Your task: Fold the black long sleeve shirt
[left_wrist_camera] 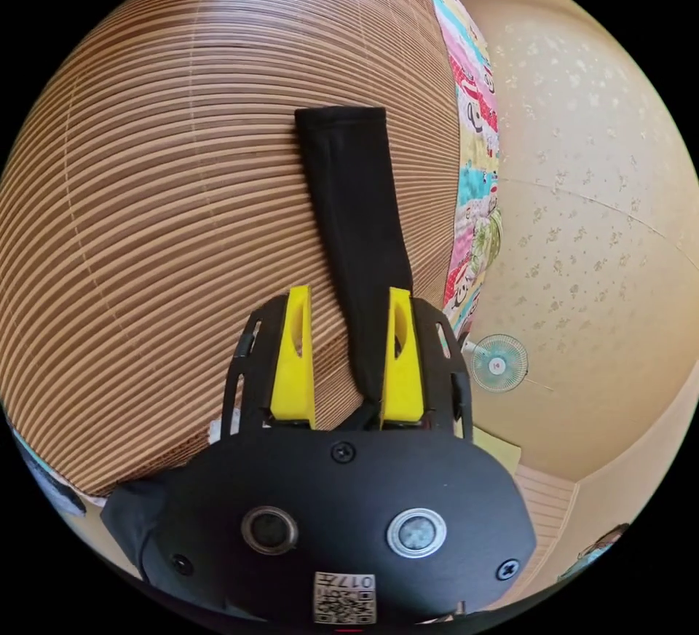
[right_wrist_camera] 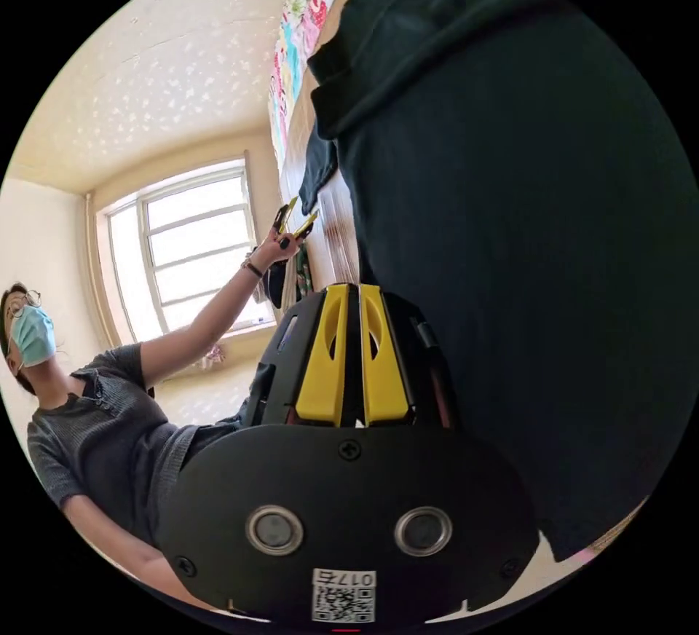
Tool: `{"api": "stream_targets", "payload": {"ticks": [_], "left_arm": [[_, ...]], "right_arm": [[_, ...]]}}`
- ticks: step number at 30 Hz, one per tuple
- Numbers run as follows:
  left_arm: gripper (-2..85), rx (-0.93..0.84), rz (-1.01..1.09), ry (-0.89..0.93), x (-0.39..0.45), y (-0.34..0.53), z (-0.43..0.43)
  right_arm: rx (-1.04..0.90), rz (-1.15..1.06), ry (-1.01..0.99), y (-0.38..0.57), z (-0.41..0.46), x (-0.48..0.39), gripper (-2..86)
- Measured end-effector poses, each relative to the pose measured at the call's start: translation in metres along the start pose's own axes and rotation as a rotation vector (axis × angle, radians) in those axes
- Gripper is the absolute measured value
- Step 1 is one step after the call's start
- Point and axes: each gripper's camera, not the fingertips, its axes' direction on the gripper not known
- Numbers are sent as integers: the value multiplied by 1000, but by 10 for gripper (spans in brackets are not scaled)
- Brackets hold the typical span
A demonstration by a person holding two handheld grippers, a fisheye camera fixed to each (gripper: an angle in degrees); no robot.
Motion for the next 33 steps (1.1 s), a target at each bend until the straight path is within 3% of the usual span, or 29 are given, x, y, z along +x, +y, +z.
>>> {"api": "stream_targets", "payload": {"ticks": [6,8,13,18,23,27,30,33], "left_arm": [[39,64,-199,111,-37,-15,10],[35,87,-144,111,-24,-14,2],[29,122,337,159,94,46,-32],[35,83,1061,106,235,267,2],[51,-155,1441,86,250,455,113],[99,-467,1431,42,204,525,214],[114,-578,1337,-120,164,526,243],[115,-572,1270,-261,121,511,235]], "right_arm": [[87,125,35,45,-45,20,20],[127,109,15,47,-55,16,16],[165,86,-66,39,-51,11,9],[212,63,-190,33,-43,11,7],[269,68,-219,47,-58,22,7],[316,119,-216,70,-78,40,9],[330,148,-135,90,-95,49,8],[303,170,82,100,-104,43,7]]}}
